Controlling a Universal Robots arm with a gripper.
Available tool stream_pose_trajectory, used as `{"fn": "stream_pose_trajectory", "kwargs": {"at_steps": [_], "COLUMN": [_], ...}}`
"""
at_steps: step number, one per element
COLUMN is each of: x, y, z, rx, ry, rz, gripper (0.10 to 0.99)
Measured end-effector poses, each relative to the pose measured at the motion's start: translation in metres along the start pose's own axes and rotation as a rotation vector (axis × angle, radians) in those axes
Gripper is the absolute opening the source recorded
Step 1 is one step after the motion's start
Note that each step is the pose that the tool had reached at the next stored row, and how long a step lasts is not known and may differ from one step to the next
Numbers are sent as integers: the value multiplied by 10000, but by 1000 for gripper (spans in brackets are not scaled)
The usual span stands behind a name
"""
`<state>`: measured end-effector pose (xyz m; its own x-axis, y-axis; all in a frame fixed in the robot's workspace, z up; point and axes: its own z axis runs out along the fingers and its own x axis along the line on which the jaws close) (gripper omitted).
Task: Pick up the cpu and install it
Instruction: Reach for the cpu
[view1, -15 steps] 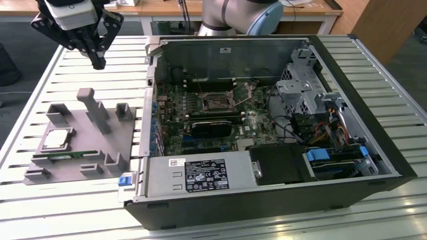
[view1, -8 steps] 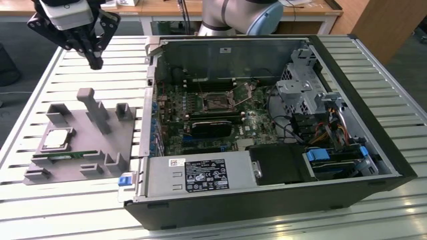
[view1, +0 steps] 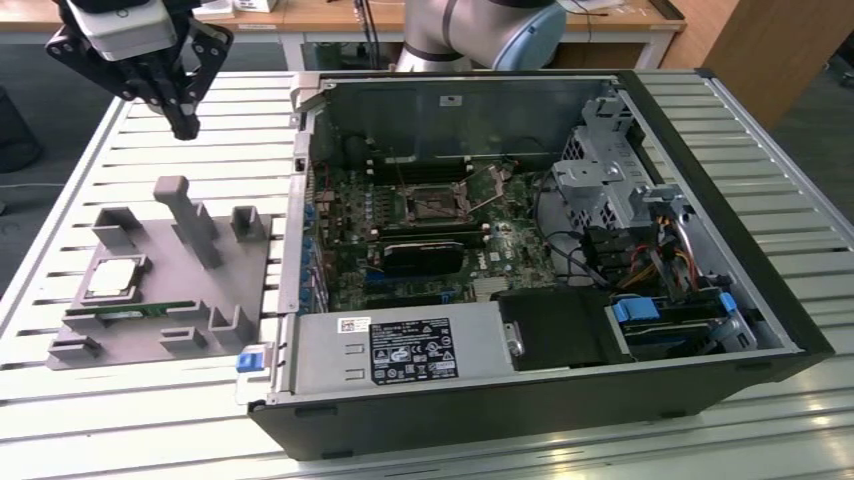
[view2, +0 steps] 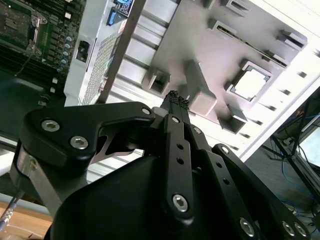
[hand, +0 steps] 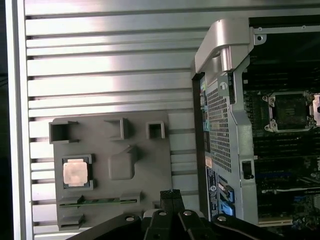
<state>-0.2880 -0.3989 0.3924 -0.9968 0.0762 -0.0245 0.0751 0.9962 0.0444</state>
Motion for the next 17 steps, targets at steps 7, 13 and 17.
{"fn": "stream_pose_trajectory", "kwargs": {"at_steps": [7,13,17], "x": [48,87,114], "y": [-4,-7,-8], "z": [-1,-2,-3], "rx": [1,1,1], "ry": [0,1,0], "rz": [0,0,0], "gripper": [106,106,106]}}
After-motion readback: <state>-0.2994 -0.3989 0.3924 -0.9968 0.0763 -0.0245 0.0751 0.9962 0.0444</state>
